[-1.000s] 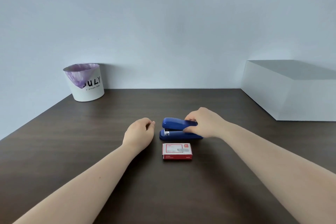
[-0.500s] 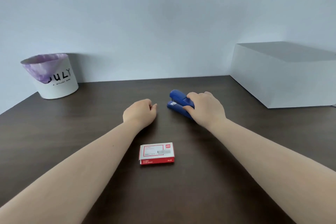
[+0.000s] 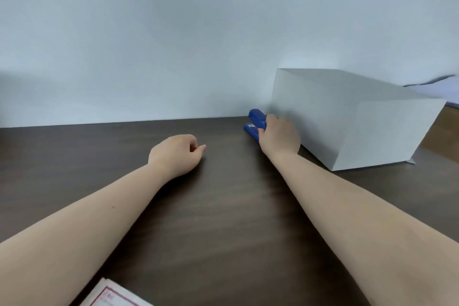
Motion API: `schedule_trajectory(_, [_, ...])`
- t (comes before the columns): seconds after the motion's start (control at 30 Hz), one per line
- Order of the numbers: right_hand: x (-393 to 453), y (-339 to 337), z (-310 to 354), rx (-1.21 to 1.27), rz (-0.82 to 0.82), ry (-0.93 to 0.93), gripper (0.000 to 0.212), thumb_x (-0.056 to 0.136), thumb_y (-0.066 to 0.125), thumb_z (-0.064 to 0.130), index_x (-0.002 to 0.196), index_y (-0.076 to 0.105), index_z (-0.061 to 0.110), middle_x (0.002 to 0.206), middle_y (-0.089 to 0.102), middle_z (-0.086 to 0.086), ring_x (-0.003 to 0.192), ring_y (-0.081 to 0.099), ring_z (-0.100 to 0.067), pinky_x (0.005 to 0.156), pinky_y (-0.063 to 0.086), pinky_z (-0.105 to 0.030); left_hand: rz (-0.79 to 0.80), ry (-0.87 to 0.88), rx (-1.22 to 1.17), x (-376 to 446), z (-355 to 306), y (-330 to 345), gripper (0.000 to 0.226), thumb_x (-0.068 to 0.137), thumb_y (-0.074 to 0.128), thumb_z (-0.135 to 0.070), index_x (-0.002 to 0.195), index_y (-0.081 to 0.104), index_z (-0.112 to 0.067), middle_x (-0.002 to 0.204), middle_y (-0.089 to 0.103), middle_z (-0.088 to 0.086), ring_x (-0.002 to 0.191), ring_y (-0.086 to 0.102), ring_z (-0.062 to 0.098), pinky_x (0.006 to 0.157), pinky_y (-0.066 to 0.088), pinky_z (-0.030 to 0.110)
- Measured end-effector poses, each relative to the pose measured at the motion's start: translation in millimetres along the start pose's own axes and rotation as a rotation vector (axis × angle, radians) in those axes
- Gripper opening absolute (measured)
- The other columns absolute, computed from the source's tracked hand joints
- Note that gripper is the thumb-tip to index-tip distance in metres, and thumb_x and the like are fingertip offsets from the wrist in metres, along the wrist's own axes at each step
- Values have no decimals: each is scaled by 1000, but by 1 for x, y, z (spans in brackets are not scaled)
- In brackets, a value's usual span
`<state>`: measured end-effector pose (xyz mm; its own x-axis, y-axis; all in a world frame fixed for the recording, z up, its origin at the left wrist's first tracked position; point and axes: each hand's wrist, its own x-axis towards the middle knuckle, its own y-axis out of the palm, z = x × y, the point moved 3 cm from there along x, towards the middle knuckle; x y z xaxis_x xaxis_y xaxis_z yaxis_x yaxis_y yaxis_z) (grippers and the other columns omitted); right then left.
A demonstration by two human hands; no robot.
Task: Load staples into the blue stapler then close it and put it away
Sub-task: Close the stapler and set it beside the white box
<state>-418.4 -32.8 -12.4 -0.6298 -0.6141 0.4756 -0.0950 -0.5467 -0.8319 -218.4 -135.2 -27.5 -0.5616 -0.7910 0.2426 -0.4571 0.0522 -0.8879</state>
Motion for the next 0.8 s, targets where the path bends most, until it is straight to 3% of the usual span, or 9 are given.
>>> schedule_trajectory(0.23, [43,15,-20,-146,-58,53,30,93,47,21,114,58,1,116,59,-15,118,43,-32,83,45,-38,-42,13,-27,11,6,5,35,86,46,-47,63,49,-21,66,54,-7,72,54,19,57,36,28])
schedule_trajectory(0.43, [54,23,-17,-242,-46,45,29,91,46,5,117,57,2,126,51,-15,125,38,-32,80,48,-37,-62,28,-41,12,7,6,35,85,48,-47,63,49,-21,63,54,-7,67,53,15,54,34,27])
schedule_trajectory(0.8, [63,33,-18,-250,-46,51,30,92,46,3,121,53,0,128,46,-16,121,42,-31,74,50,-37,-61,29,-59,11,8,7,34,85,49,-47,62,49,-22,64,54,-7,68,53,16,55,34,27])
